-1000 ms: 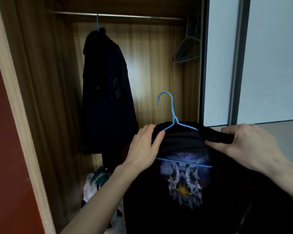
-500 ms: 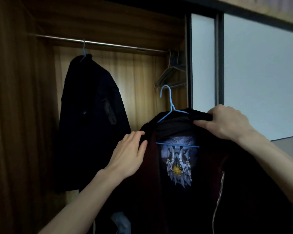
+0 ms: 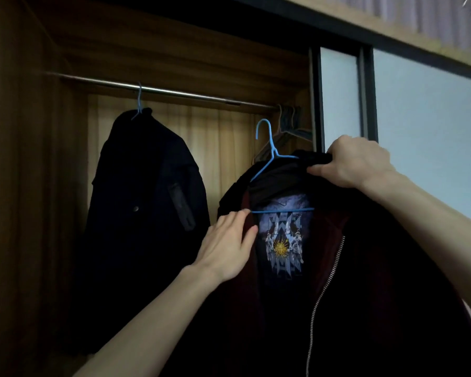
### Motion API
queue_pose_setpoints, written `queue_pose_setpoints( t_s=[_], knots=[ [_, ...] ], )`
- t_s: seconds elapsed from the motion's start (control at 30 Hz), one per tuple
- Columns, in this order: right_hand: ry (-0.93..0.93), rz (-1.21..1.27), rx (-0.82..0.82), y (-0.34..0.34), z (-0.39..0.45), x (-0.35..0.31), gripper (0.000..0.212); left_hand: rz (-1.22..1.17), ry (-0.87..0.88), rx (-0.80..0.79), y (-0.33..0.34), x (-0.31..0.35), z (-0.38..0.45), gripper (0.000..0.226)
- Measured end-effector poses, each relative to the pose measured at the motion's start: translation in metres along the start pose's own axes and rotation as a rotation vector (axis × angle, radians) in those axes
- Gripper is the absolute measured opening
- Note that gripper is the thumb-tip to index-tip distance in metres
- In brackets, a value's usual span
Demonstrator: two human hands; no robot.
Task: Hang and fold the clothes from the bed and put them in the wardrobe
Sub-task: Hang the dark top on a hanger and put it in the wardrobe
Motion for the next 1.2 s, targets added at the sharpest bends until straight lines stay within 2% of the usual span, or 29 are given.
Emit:
queue_pose_setpoints(
  t_s=[0.33, 0.53, 0.87, 1.2],
  knots=[
    [-0.063, 0.064, 0.059, 0.034, 0.105, -0.036, 0.053, -0.076, -0.057, 0.269, -0.038, -0.003, 0.099, 0.05],
    [-0.094, 0.167, 0.122, 0.065, 0.164, -0.048, 0.048, -0.106, -0.135, 0.292, -0.041, -0.017, 0.158, 0.053],
    [-0.105, 0.269, 0.136, 0.084, 0.251, -0.078, 0.04, 0.042, -0.059, 0.397, -0.066, -0.032, 0.245, 0.052],
    [-0.078, 0.284, 0.164, 0.092, 0.302, -0.111, 0.044, -0.012, -0.09, 0.458, -0.073, -0.078, 0.294, 0.051]
  ],
)
Point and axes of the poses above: each hand's wrist, its own z-axis towards the middle knuckle, its own y-axis out of the palm, x = y × z, the point moved 5 cm from there along z, towards the middle knuckle, and after that the axes turned 9 degrees about -y, right-handed, at the moved point
